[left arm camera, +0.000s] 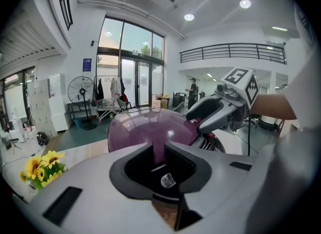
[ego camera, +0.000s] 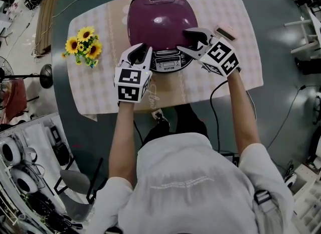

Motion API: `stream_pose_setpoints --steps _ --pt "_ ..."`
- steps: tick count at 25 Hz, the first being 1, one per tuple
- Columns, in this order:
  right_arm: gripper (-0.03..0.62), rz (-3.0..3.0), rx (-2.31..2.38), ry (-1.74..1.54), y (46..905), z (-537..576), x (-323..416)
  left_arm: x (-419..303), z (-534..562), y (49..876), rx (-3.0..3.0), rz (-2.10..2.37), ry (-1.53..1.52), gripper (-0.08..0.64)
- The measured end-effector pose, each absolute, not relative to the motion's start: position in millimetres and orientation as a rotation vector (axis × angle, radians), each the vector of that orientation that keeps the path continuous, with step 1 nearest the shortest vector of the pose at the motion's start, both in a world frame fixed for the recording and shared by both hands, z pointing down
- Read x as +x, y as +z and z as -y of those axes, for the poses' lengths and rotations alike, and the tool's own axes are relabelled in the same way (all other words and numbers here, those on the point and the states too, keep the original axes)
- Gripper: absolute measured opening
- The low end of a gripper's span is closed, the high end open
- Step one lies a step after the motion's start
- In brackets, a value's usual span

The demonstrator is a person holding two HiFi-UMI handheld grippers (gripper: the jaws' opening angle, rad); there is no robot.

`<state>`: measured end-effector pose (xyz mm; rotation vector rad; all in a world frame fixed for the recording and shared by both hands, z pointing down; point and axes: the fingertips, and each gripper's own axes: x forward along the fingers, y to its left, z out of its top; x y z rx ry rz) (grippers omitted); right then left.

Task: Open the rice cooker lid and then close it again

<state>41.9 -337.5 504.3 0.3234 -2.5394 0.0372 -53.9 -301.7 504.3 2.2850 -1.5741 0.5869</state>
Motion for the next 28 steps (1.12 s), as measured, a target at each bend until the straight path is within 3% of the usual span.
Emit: stream_pose_setpoints --steps 28 --pt "0.206 2.565 0.462 0.117 511.5 345.3 42.7 -56.7 303.3 511.7 2.297 1.546 0.485 0.075"
